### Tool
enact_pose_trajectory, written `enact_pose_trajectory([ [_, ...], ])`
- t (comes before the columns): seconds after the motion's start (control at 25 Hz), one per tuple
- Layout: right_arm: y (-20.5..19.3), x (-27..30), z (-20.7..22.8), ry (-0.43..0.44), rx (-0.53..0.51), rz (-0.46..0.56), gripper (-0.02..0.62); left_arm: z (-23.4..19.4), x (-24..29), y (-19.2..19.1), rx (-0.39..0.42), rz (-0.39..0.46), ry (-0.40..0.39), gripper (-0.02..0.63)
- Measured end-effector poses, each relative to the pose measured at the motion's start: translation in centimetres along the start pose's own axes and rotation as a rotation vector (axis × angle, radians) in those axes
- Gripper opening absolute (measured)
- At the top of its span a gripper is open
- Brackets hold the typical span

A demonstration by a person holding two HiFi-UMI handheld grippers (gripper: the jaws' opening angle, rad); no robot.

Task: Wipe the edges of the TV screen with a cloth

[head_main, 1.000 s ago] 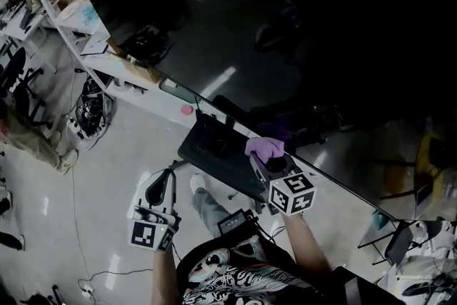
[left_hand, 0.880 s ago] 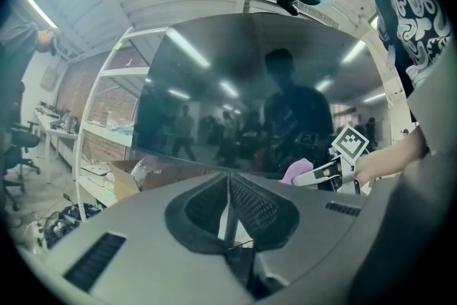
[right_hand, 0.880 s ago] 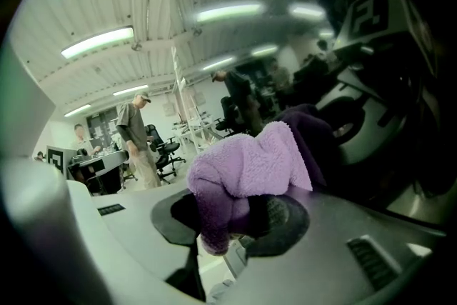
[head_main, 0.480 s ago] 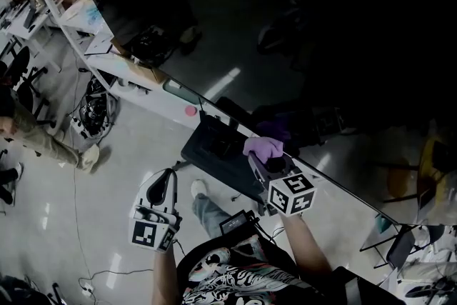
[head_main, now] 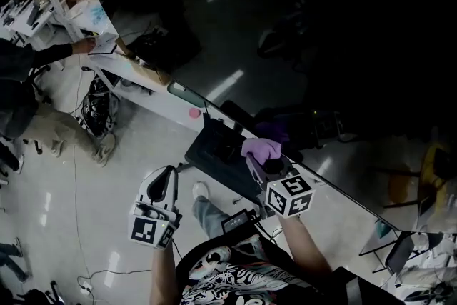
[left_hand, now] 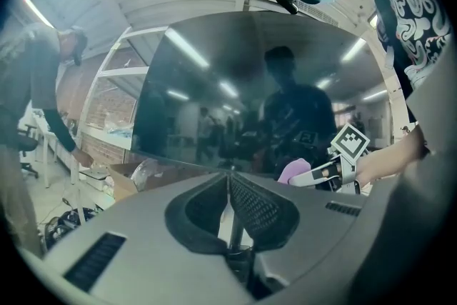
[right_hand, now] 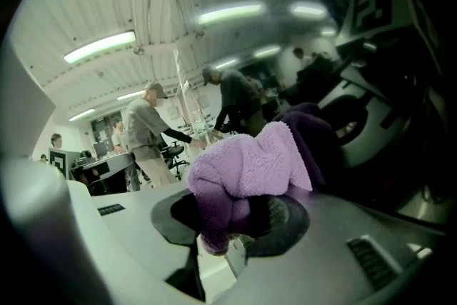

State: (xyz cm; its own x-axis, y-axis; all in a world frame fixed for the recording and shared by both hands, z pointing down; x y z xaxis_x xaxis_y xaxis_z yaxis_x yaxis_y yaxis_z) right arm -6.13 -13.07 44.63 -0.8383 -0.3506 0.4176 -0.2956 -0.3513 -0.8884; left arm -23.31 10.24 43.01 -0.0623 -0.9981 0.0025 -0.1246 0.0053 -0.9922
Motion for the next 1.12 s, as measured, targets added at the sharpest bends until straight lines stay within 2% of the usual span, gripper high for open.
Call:
enact_pose_trajectory([
  [0.16, 0.0, 0.7, -0.4, 0.000, -0.007, 0.003, 0.153, -0.4, 0.9, 0.6, -0.011, 0.035, -0.014, 0.025],
  [0.68, 1.1, 3.6, -2.1, 0.019, -0.011, -0.012, 0.153, -3.0, 1.1, 0.5, -0.018, 0.036, -0.026, 0.025],
  [1.12, 2.5, 8.2, -4.4, 0.037, -0.003, -0.033, 0.153, -8.2, 1.2, 0.8, -0.049, 0.034, 0.045, 0.025],
])
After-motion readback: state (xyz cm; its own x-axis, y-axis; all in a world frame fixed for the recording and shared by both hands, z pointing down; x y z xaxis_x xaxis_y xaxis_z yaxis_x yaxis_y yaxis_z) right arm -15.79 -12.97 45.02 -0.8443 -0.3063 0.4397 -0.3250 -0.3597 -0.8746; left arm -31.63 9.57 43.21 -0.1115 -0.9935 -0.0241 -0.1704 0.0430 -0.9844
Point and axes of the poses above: the fingertips, and each gripper's own axes: x forward along the fingers, z to its right, y out of its top, the point moved 8 cm from there along -x, backward along the fingers, and after that the axes turned 10 degrees about -y, right-handed, at the moved point
